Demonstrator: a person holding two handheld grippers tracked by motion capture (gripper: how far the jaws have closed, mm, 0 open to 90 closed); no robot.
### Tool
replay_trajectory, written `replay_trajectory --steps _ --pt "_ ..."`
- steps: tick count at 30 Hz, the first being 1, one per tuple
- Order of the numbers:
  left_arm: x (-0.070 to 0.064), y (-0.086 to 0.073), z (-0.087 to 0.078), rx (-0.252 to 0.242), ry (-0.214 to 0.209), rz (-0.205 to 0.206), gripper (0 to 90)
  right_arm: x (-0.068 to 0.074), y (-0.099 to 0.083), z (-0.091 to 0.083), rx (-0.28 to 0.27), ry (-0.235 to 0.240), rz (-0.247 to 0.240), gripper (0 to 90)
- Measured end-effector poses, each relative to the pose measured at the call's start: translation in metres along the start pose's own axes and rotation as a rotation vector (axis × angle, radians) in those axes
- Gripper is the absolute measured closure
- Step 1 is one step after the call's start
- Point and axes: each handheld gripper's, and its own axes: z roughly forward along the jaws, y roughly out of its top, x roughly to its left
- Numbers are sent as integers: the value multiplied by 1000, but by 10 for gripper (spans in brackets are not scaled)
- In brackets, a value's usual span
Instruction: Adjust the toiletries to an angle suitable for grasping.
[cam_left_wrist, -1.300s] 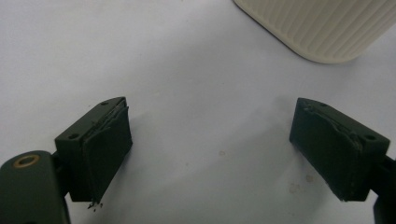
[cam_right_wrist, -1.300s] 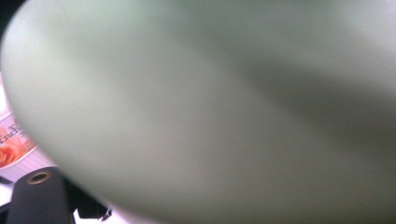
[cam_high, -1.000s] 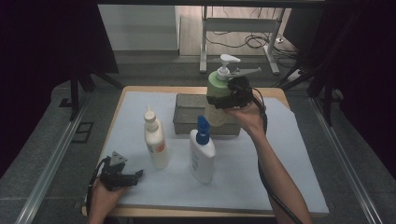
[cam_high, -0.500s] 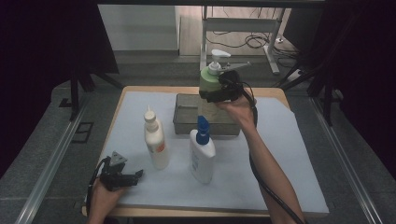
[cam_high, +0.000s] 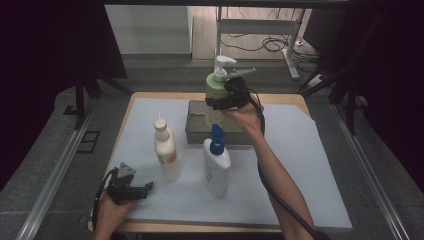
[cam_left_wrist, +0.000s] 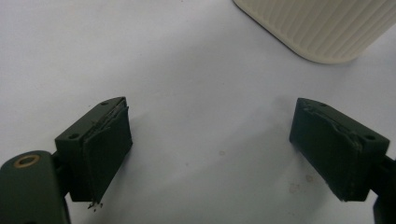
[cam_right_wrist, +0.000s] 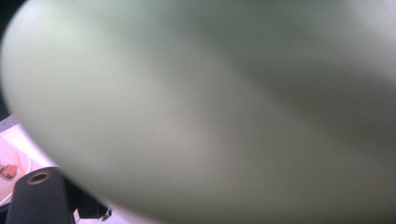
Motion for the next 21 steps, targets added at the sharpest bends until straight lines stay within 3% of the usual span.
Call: replay_trajectory --steps 21 --pt "0 0 0 -2 0 -4 125 17 -21 42 32 29 -28 128"
